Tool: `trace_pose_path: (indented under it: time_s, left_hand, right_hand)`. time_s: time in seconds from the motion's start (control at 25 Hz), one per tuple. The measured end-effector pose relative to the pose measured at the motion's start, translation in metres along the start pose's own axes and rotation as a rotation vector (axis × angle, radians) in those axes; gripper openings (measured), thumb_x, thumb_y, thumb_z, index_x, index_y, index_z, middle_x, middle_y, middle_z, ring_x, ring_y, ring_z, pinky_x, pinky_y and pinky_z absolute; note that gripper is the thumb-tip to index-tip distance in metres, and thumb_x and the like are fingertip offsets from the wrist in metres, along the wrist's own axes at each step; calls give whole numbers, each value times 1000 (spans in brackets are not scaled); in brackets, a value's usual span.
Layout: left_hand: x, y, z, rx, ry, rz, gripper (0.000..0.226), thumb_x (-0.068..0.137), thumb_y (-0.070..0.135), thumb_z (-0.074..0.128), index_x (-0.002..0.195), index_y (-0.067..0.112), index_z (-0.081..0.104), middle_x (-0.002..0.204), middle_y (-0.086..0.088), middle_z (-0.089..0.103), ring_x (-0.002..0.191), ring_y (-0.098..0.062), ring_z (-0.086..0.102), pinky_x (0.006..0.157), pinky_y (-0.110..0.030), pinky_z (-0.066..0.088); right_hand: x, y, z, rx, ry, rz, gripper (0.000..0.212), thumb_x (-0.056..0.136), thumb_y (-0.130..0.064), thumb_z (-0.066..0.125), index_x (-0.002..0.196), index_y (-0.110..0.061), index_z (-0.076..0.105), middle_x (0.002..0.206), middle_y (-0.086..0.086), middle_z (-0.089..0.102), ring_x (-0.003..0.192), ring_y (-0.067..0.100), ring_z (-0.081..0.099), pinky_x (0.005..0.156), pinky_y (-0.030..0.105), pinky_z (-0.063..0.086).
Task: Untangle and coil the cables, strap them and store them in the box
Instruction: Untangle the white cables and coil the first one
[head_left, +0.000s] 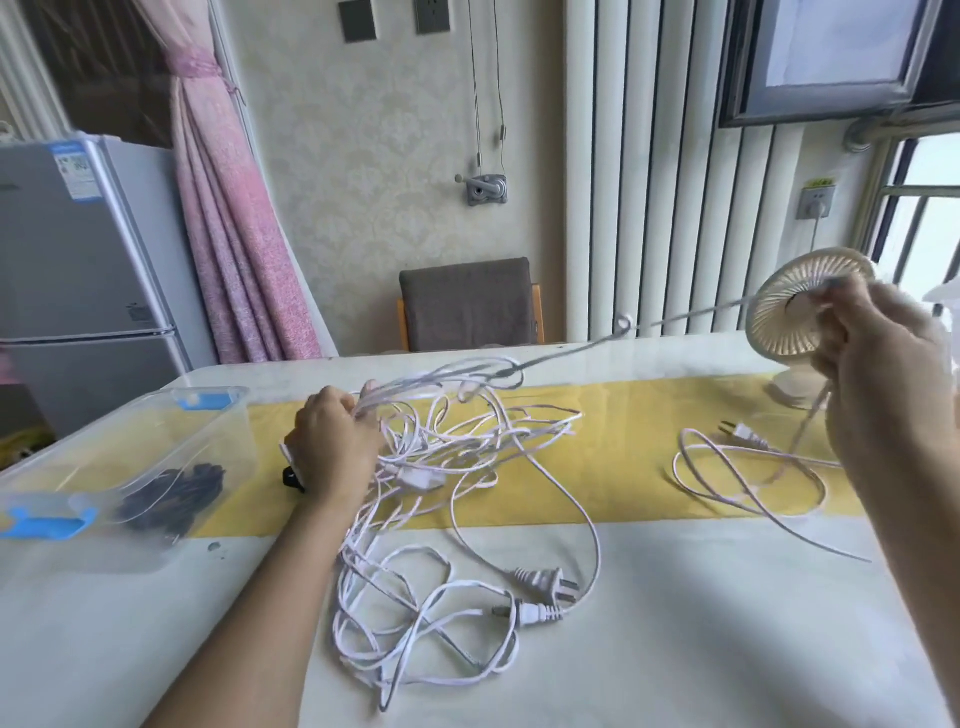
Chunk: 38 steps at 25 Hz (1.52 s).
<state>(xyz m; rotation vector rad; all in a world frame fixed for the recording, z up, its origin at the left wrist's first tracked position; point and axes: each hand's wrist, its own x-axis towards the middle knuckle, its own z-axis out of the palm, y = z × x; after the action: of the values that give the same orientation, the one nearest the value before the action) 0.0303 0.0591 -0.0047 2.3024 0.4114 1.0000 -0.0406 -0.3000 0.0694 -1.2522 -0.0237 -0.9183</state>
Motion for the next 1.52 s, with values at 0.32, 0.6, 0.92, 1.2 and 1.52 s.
trace_pose_path:
  time_s: [0.32,0.6,0.92,1.2,1.52]
  left_hand:
    - [-18,16,-6,-400,-334,253,46,75,-17,40,74,23,63,66,18,68,69,3,59,63,-11,42]
    - [-22,13,-10,-373,-317,257,34,72,-18,39,76,4,65,63,15,65,64,-8,55,54,-8,36]
    - [-25,24,-31,-28,-557,597,68,69,-3,60,130,25,45,123,10,46,126,-13,38,115,-32,12]
    - [-76,67,-41,-445,-856,591,46,72,10,49,115,21,59,117,9,61,112,3,52,97,-17,38]
    - [-105,82,-26,-974,-931,218,20,68,38,76,72,23,64,67,2,62,67,-16,59,74,-31,49]
  right_hand:
    - [-17,60,-2,-1692,-517,-42,38,84,-4,46,117,-12,63,121,13,58,115,34,48,100,39,40]
    - [-61,60,37,-987,-1065,-128,68,72,12,46,131,-21,49,125,-8,50,120,9,42,108,28,25]
    - [-103,63,61,-990,-1267,-61,19,91,-31,59,105,-19,58,88,-5,61,61,1,47,56,15,34]
    - [-71,36,52,-811,-983,-169,18,96,-12,51,89,-18,67,60,-10,52,53,0,47,51,12,34]
    - [-62,31,53,-145,-762,240,21,99,-6,40,84,-9,53,63,-1,56,44,10,35,45,23,26]
